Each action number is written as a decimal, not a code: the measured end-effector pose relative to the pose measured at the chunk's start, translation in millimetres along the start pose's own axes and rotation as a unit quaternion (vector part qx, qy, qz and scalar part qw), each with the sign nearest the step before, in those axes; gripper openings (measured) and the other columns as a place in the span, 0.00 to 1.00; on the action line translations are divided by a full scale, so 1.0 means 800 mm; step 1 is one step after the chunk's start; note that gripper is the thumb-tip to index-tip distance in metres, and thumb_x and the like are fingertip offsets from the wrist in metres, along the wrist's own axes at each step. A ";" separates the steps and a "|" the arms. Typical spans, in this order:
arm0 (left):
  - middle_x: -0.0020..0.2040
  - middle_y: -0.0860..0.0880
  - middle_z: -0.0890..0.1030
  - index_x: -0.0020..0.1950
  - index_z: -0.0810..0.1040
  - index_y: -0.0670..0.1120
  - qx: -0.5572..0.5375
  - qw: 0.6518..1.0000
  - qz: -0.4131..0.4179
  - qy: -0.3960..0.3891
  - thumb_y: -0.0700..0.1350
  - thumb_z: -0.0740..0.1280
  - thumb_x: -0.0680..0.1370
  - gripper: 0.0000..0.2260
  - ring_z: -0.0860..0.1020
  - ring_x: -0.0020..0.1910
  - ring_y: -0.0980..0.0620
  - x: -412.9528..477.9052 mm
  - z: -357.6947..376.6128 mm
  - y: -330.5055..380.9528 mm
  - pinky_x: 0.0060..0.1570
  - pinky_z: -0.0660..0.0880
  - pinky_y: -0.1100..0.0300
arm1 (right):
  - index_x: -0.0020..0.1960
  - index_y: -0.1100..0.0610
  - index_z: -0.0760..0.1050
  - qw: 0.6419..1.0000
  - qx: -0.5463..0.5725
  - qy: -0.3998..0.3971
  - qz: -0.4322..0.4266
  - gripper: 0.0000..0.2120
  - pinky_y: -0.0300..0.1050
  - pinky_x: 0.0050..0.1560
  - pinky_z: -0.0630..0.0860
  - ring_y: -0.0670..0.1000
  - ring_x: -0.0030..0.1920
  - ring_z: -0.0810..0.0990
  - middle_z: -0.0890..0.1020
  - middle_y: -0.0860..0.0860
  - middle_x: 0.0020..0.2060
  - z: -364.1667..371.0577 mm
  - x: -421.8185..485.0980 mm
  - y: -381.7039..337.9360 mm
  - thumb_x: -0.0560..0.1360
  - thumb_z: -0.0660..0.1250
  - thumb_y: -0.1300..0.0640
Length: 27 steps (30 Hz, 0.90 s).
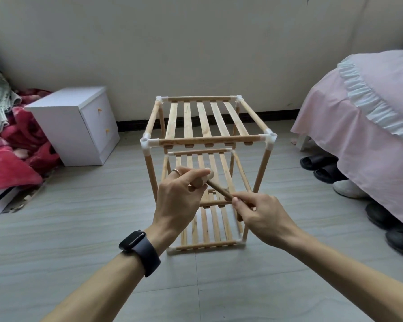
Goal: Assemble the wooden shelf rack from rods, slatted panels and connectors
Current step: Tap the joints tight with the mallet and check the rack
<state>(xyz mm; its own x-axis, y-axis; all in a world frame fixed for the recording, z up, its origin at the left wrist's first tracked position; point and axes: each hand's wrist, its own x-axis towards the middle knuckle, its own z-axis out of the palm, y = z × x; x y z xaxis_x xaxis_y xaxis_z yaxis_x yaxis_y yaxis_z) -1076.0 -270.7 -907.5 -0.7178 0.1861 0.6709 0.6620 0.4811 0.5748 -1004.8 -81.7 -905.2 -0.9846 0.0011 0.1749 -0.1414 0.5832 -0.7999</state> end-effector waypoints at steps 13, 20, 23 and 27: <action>0.66 0.43 0.77 0.74 0.69 0.46 0.004 0.996 0.066 -0.059 0.29 0.72 0.72 0.32 0.78 0.57 0.51 0.051 0.034 0.024 0.52 0.76 0.68 | 0.48 0.45 0.77 0.990 0.072 0.119 0.033 0.08 0.37 0.44 0.81 0.44 0.43 0.82 0.82 0.48 0.36 -0.023 0.002 0.021 0.84 0.61 0.52; 0.68 0.47 0.73 0.72 0.69 0.50 0.278 0.938 0.050 -0.199 0.62 0.64 0.79 0.26 0.70 0.68 0.46 0.157 0.121 0.061 0.65 0.71 0.49 | 0.53 0.45 0.77 0.931 0.206 0.264 0.149 0.06 0.42 0.46 0.74 0.47 0.43 0.78 0.82 0.49 0.45 -0.080 0.005 0.083 0.83 0.62 0.48; 0.63 0.47 0.77 0.61 0.78 0.50 0.360 0.891 0.050 -0.274 0.72 0.55 0.77 0.30 0.71 0.65 0.46 0.175 0.169 0.065 0.63 0.69 0.48 | 0.55 0.45 0.78 0.903 0.242 0.304 0.182 0.06 0.46 0.45 0.73 0.47 0.41 0.77 0.82 0.50 0.44 -0.090 -0.001 0.112 0.83 0.62 0.48; 0.42 0.49 0.79 0.35 0.77 0.49 0.414 0.877 0.018 -0.242 0.75 0.50 0.76 0.33 0.73 0.52 0.47 0.195 0.215 0.075 0.53 0.69 0.48 | 0.57 0.39 0.74 0.891 0.262 0.309 0.203 0.07 0.38 0.34 0.73 0.44 0.32 0.77 0.84 0.46 0.41 -0.079 -0.011 0.144 0.84 0.61 0.50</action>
<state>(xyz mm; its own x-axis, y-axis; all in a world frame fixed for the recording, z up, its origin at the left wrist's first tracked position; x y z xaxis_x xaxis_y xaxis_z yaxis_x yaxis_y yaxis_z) -1185.7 -65.9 -848.7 -0.8395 0.4597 0.2896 0.4463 0.8875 -0.1150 -1005.5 36.6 -962.8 -0.7431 0.6682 -0.0369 0.0255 -0.0268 -0.9993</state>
